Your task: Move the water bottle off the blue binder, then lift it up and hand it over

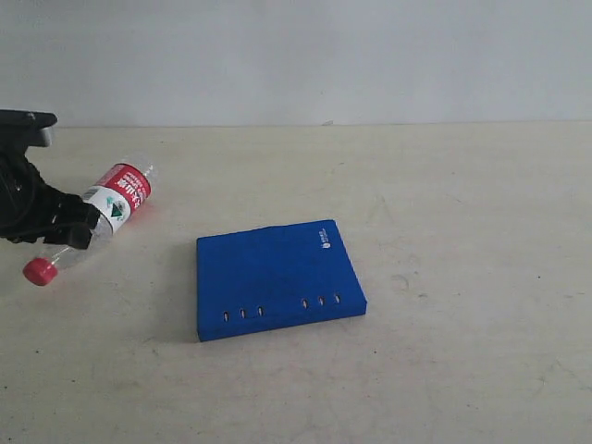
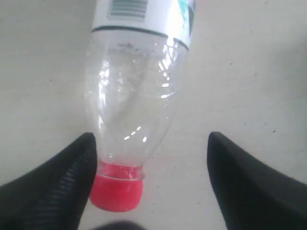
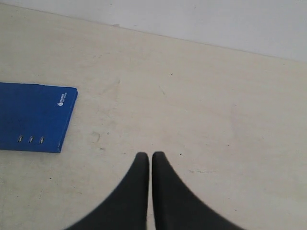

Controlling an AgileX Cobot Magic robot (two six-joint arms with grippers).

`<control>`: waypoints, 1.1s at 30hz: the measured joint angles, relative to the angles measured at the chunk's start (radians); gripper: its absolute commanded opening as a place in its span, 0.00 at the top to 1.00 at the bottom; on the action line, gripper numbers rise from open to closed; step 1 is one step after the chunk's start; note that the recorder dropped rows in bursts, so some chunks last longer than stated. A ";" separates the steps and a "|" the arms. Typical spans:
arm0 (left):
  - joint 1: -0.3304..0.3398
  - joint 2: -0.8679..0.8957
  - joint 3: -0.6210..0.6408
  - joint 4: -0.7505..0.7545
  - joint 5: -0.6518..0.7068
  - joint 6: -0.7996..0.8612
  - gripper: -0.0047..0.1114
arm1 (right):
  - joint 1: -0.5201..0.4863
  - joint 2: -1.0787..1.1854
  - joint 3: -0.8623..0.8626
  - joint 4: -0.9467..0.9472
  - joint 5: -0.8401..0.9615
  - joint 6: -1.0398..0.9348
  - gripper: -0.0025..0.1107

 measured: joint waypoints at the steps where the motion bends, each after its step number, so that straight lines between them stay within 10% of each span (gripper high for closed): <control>1: 0.000 0.028 -0.001 0.002 0.000 0.000 0.42 | 0.000 0.000 0.000 0.000 0.000 0.000 0.98; 18: 0.000 0.126 -0.001 0.051 -0.043 0.000 0.44 | 0.000 0.000 0.000 -0.002 0.000 0.000 0.98; 26: 0.000 0.127 -0.002 0.086 0.065 0.000 0.92 | 0.000 0.000 0.000 -0.024 0.000 0.000 0.98; 33: 0.000 0.059 -0.002 0.103 0.113 0.000 0.92 | 0.000 0.000 0.000 -0.032 -0.008 0.000 0.98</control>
